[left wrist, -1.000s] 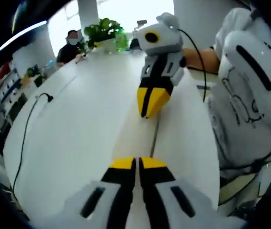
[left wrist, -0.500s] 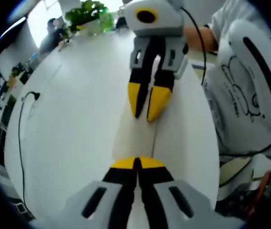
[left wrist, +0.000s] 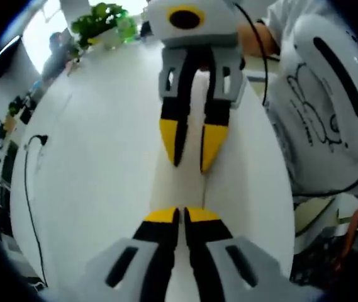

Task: Arrange the utensils inside the cutlery case until each visible utensil rests in its matching compartment.

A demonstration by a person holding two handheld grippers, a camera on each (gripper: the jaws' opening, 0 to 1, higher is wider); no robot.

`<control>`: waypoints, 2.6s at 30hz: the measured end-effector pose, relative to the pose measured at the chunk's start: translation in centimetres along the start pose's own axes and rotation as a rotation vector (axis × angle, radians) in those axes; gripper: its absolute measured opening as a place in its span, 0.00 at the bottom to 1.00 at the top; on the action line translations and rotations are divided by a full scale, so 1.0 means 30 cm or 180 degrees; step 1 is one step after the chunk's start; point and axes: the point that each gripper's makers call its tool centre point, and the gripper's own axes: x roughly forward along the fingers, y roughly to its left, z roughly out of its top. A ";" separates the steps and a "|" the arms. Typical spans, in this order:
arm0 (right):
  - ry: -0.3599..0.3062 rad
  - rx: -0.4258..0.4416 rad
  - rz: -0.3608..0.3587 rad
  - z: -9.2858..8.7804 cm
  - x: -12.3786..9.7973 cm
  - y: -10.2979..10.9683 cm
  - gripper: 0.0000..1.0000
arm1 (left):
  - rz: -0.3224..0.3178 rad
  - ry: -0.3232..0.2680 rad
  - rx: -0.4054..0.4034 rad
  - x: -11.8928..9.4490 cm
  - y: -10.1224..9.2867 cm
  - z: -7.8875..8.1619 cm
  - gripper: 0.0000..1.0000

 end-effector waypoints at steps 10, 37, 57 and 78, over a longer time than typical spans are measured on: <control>0.0055 -0.0346 -0.0069 -0.007 0.001 -0.010 0.11 | -0.0141 0.0293 0.0204 0.003 -0.009 -0.010 0.01; 0.0138 -0.0078 -0.0474 -0.127 -0.214 -0.121 0.09 | -0.0079 0.0535 0.0187 0.036 -0.029 -0.020 0.00; 0.0210 0.0303 -0.0591 -0.256 -0.370 -0.153 0.00 | -0.0105 0.0662 0.0044 0.008 0.006 -0.031 0.01; 0.0358 0.0043 -0.0707 -0.240 -0.428 -0.168 0.00 | -0.0248 0.0624 -0.0141 0.014 -0.003 -0.021 0.03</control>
